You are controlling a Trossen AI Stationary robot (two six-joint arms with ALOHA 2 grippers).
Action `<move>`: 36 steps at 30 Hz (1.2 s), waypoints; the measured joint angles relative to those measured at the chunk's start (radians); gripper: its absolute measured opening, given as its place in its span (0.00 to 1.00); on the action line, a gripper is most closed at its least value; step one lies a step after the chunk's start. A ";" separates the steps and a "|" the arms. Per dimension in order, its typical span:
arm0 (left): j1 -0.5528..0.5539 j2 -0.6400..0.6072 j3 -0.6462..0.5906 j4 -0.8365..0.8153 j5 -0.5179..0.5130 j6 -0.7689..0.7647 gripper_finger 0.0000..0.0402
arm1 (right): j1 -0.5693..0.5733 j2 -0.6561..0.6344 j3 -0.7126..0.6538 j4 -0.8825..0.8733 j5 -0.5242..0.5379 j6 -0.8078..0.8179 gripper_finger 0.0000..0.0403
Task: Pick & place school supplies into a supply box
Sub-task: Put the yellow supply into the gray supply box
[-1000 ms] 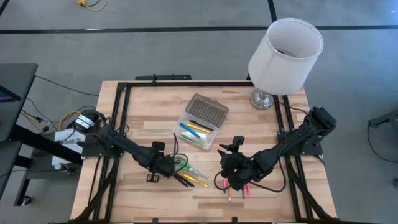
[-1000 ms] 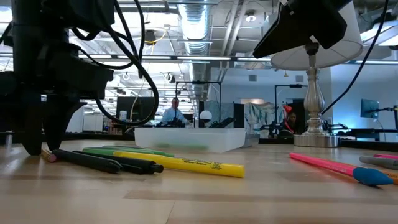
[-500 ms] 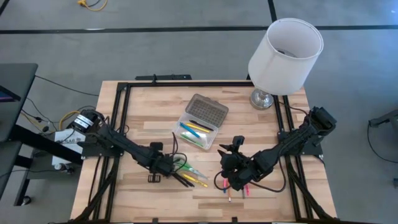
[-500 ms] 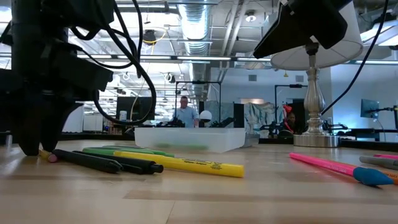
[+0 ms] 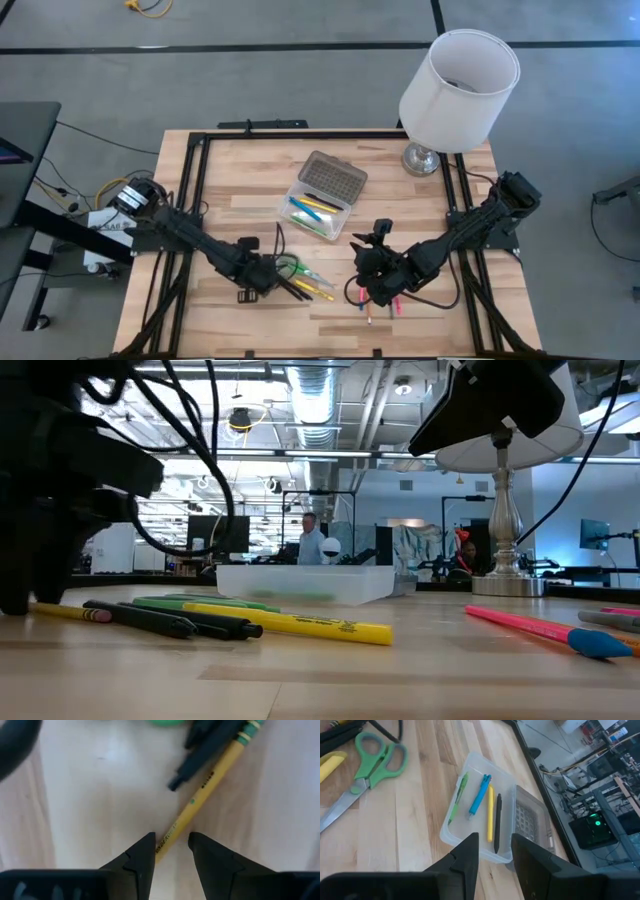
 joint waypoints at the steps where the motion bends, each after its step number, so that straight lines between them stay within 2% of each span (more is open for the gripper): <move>1: -0.014 0.000 0.000 0.002 -0.006 -0.014 0.32 | 0.000 0.000 0.000 0.000 0.000 0.000 0.27; 13: -0.137 0.002 0.000 0.039 -0.124 -0.117 0.32 | 0.000 0.000 0.000 0.000 0.000 0.000 0.27; 33: -0.108 0.002 0.001 0.015 -0.121 -0.122 0.32 | 0.000 0.000 0.000 0.000 0.000 0.000 0.27; 36: -0.108 0.003 0.001 0.012 -0.127 -0.117 0.29 | 0.000 0.000 0.000 0.000 0.000 0.000 0.27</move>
